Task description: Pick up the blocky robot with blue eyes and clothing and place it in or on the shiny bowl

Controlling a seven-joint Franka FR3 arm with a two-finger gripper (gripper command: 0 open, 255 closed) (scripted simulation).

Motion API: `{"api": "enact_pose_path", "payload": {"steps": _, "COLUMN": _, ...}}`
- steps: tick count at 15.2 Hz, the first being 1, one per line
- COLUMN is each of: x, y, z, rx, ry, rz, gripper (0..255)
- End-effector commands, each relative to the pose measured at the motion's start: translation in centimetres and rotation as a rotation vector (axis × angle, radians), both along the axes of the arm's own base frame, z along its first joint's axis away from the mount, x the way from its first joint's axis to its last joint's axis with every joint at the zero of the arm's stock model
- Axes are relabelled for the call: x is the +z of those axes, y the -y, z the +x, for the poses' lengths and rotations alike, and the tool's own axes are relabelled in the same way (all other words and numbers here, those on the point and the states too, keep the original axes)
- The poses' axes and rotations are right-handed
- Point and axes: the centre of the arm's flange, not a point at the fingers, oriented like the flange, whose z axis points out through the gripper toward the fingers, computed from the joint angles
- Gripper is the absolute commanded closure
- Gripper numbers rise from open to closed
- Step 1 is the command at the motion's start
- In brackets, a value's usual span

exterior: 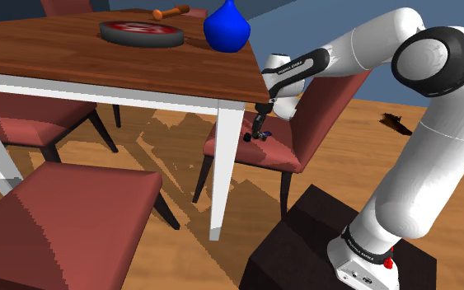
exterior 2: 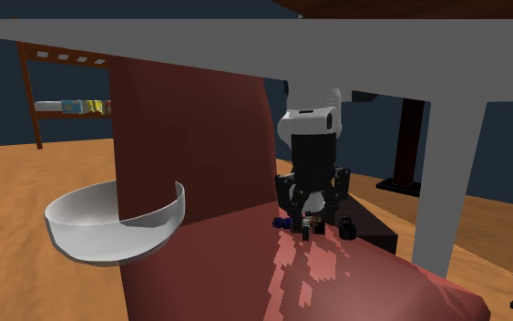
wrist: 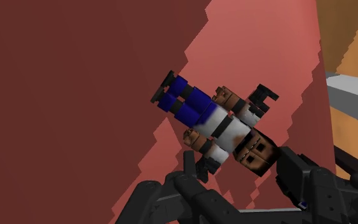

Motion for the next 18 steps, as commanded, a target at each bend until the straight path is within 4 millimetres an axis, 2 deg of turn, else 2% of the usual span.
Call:
{"api": "enact_pose_path", "payload": {"steps": 1, "x": -0.2, "y": -0.1, "z": 0.0, "rx": 0.002, "ry": -0.005, "rz": 0.001, "gripper": 255}}
{"api": "enact_pose_path", "payload": {"steps": 18, "x": 8.4, "y": -0.2, "z": 0.1, "rx": 0.002, "ry": -0.005, "rz": 0.001, "gripper": 255}}
